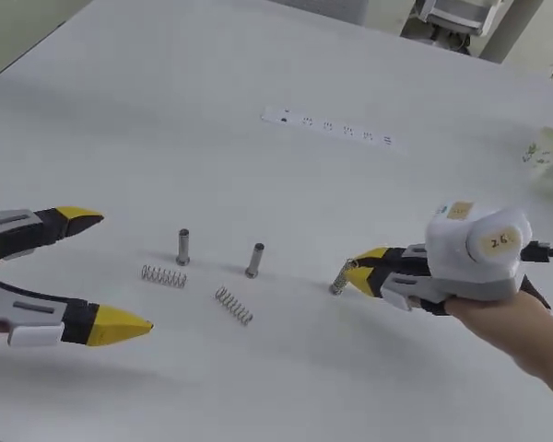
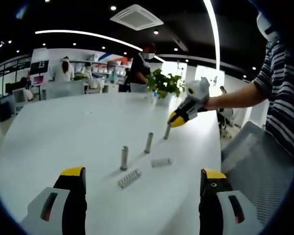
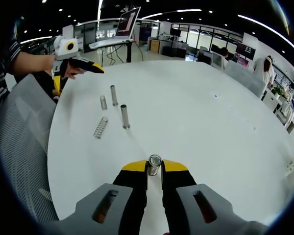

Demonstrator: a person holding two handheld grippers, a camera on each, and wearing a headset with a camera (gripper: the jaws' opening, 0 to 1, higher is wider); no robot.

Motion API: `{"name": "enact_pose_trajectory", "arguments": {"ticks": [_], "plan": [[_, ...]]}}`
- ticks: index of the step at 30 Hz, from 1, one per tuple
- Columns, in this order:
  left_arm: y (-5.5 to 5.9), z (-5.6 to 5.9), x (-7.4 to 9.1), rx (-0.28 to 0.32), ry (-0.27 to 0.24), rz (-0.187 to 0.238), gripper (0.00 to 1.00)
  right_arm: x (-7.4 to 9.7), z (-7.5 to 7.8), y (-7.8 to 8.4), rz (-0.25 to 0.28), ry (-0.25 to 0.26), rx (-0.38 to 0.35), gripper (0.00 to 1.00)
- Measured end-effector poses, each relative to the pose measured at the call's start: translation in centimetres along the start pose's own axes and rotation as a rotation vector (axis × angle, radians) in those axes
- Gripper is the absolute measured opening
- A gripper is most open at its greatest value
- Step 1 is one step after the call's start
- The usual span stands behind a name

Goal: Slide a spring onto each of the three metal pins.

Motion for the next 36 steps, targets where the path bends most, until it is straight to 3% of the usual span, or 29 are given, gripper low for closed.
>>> {"name": "enact_pose_trajectory", "arguments": {"ticks": [10,25,36], "plan": [[0.0,0.0,-0.1,0.0,0.005,0.001,0.94,-0.4,-0.1,0.4,-0.007,0.0,0.004,0.08],[-0.2,0.0,-0.1,-0.003,0.008,0.008,0.94,0.3,-0.2,0.0,0.021,0.001,-0.042,0.13],[-0.4,-0.1,0.2,-0.003,0.002,0.013,0.94,1.9,-0.9,-1.8,0.091,0.023,-0.045,0.18]]}}
Point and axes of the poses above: the centre of the closed fingertips' face, and the gripper's own axes: x roughly backward along the fingers, z roughly to its right, y roughly out of its underside, the point moved 5 cm from there along x, roughly backward along the fingers, and after that the axes turned 1 degree about -z, right-handed, at the moved point
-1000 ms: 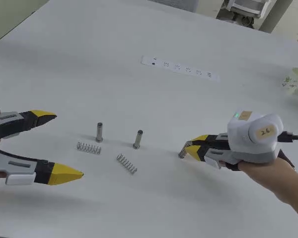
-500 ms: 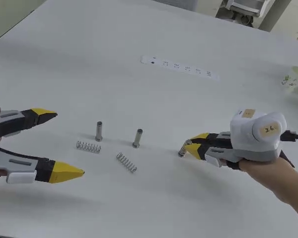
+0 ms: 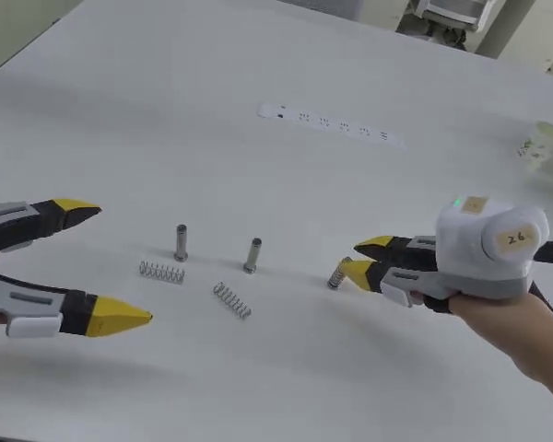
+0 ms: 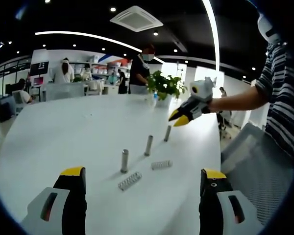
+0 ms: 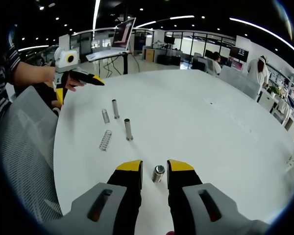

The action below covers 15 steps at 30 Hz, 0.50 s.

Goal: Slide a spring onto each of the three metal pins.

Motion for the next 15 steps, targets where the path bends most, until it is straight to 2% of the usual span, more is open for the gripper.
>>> {"name": "enact_pose_trajectory", "arguments": {"ticks": [9,13,15], "plan": [[-0.2,0.0,-0.1,-0.005,0.002,0.002,0.94,0.0,-1.8,-1.4,0.042,-0.034,0.004,0.18],[-0.2,0.1,-0.1,-0.005,0.003,-0.001,0.94,-0.1,-2.4,-1.7,0.056,-0.049,-0.007,0.17],[-0.2,0.0,-0.1,-0.005,0.003,-0.002,0.94,-0.3,-2.8,-2.0,0.07,-0.069,-0.034,0.17]]}}
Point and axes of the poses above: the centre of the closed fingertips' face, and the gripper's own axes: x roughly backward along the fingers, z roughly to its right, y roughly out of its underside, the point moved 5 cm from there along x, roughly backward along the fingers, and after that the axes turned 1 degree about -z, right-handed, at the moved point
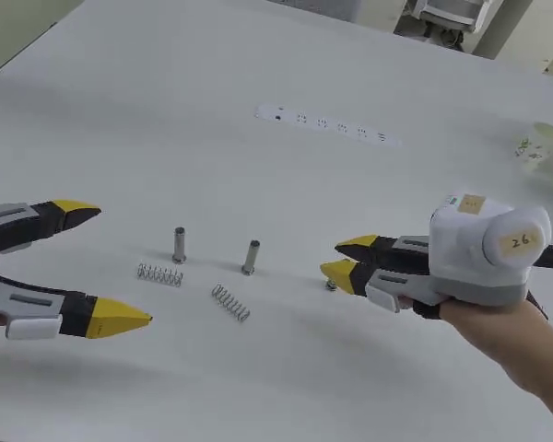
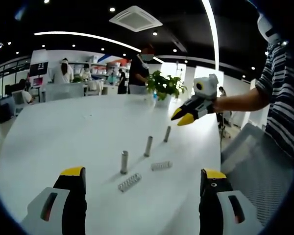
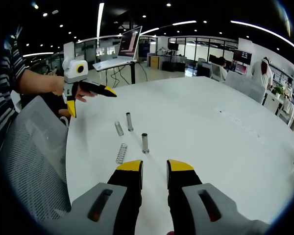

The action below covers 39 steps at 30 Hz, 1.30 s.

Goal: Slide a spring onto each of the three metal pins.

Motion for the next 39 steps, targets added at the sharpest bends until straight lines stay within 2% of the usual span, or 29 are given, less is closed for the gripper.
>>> {"name": "enact_pose_trajectory", "arguments": {"ticks": [15,22,29,39], "plan": [[0.1,-0.1,0.0,0.003,-0.001,-0.006,0.94,-2.2,-2.8,0.2,-0.002,-0.056,-0.045,0.16],[0.2,0.1,0.0,0.005,0.002,-0.01,0.94,-3.5,-4.0,0.6,-0.04,-0.088,-0.041,0.15],[0.3,0.3,-0.1,0.004,0.004,-0.014,0.94,-4.6,-4.8,0.3,-0.06,-0.114,-0.029,0.15],[0.3,0.3,-0.1,0.003,0.004,-0.017,0.93,-6.9,-5.7,0.1,-0.118,-0.14,0.002,0.15]]}}
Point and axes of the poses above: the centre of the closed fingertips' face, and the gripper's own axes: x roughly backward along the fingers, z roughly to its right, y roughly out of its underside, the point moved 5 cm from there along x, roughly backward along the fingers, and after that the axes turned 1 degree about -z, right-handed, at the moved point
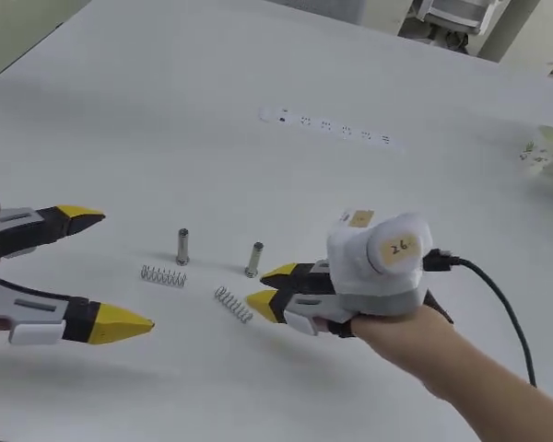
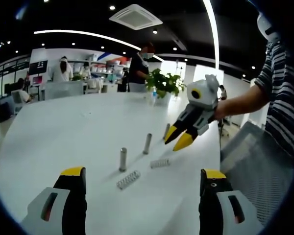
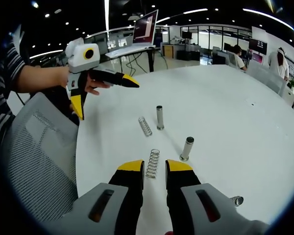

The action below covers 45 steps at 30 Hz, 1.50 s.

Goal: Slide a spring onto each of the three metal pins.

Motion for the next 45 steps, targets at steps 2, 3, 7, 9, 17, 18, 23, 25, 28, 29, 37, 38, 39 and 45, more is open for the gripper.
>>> {"name": "enact_pose_trajectory", "arguments": {"ticks": [2,3,7,9,17,18,23,25,28,29,37,38,39,45], "plan": [[0.0,0.0,0.0,-0.001,0.001,0.002,0.93,-0.5,-0.1,0.1,-0.013,0.003,0.001,0.15],[0.0,0.0,-0.1,-0.001,0.002,0.001,0.93,-0.7,-0.2,0.2,-0.021,-0.003,0.003,0.15],[0.0,0.0,-0.1,0.0,0.004,-0.002,0.93,-1.6,-0.5,0.7,-0.057,-0.009,0.03,0.15],[0.1,-0.1,-0.1,0.0,0.006,-0.004,0.93,-1.9,-0.5,0.8,-0.067,-0.011,0.034,0.14],[0.2,-0.1,0.0,0.002,0.005,-0.011,0.93,-2.9,-0.4,2.0,-0.11,-0.013,0.022,0.13],[0.2,-0.1,0.0,0.002,0.004,-0.011,0.93,-2.9,-0.4,2.1,-0.112,-0.012,0.022,0.13],[0.2,-0.1,0.0,0.002,0.006,-0.013,0.93,-3.3,-0.4,2.4,-0.124,-0.012,0.025,0.12],[0.2,0.0,-0.1,0.002,0.008,-0.013,0.93,-3.4,-0.3,2.5,-0.133,-0.012,0.032,0.11],[0.3,0.1,-0.1,0.0,0.01,-0.016,0.93,-3.5,-0.4,2.6,-0.133,-0.013,0.038,0.1],[0.3,0.1,-0.1,-0.001,0.009,-0.017,0.93,-3.5,-0.3,2.6,-0.132,-0.012,0.042,0.09],[0.3,0.3,0.0,-0.006,0.015,-0.022,0.92,-2.2,0.0,1.9,-0.111,-0.014,0.08,0.08],[0.2,0.4,-0.1,-0.007,0.017,-0.022,0.92,-2.0,0.1,1.8,-0.108,-0.011,0.085,0.08],[0.2,0.4,-0.1,-0.007,0.019,-0.022,0.92,-1.8,0.1,1.7,-0.105,-0.01,0.091,0.08],[0.6,0.7,-0.2,-0.002,0.04,-0.043,0.89,0.0,0.5,1.1,-0.09,-0.005,0.117,0.08]]}}
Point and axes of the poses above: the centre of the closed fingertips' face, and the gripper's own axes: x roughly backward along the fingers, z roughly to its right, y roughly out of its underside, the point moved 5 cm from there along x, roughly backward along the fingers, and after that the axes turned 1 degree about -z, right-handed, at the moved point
